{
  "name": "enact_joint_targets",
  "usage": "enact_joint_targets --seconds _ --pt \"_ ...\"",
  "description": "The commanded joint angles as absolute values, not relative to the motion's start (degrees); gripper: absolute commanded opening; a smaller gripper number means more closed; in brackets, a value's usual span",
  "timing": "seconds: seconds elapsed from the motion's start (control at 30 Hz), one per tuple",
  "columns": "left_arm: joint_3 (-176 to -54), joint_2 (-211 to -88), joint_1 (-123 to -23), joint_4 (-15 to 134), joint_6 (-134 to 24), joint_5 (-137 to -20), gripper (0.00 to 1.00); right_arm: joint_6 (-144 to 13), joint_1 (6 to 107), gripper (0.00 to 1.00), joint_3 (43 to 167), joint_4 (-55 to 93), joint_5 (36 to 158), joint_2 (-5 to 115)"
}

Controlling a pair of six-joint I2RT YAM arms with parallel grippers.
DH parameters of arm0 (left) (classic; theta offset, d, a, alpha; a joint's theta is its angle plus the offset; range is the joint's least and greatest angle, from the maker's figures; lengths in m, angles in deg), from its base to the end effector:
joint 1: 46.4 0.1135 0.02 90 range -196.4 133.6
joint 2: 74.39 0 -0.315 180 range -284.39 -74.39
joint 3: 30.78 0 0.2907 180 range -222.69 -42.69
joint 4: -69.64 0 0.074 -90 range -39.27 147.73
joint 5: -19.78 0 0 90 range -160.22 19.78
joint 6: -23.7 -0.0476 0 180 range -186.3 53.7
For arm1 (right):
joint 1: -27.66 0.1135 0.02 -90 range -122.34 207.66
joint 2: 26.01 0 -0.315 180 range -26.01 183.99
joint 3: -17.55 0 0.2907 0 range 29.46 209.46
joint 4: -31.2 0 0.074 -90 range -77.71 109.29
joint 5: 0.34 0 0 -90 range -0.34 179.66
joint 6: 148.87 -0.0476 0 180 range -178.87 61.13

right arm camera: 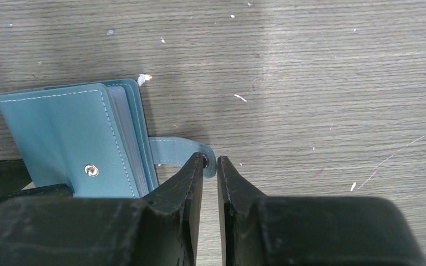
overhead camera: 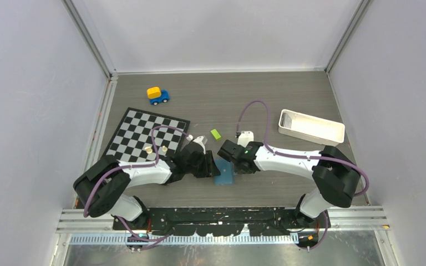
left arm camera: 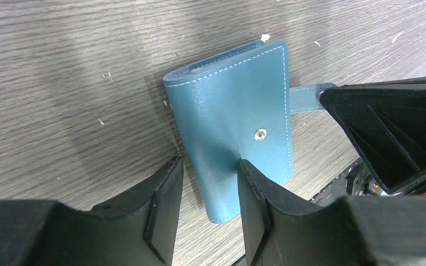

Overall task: Put the credit cards into the card holder
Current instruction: Reset both arms

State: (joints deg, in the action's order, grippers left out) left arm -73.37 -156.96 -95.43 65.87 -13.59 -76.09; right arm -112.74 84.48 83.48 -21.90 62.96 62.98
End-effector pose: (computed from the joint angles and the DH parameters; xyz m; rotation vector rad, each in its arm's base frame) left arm 0.1863 -0.2219 0.1552 -0.0261 2.5528 -0.9281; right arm 0.1874 0.2476 0.2014 0.0080 2.6238 -0.0921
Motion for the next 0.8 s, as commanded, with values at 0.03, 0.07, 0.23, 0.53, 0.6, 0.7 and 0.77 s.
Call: enact_joint_targets --seconds 0.03,0.07,0.23,0.53,0.6,0.7,0.77 --pt "-73.32 -158.41 -95.27 64.66 -13.74 -76.01 0.43 -114.36 83.38 0.19 82.12 -19.31 64.60 60.50" --pt "-73.32 -158.46 -95.27 64.67 -13.74 -76.08 0.43 -114.39 83.20 0.17 81.71 -18.69 65.20 60.45" --pt "-73.26 -158.18 -95.27 64.58 -13.74 -76.10 0.43 -114.68 82.56 0.08 80.13 -16.53 67.06 58.97" --pt "-73.20 -158.77 -95.27 65.02 -13.74 -76.41 0.43 -113.05 79.61 0.00 72.18 -3.49 75.24 52.10" --pt "-73.14 -158.79 -95.27 65.07 -13.74 -76.41 0.43 -112.13 78.04 0.00 69.16 2.52 78.86 50.36" --pt "-73.22 -159.08 -95.27 65.19 -13.74 -76.70 0.43 -110.68 75.38 0.00 66.05 8.10 83.52 48.66" --pt "-73.28 -159.38 -95.27 65.33 -13.74 -76.73 0.43 -109.31 73.95 0.00 64.64 10.96 86.22 47.83"
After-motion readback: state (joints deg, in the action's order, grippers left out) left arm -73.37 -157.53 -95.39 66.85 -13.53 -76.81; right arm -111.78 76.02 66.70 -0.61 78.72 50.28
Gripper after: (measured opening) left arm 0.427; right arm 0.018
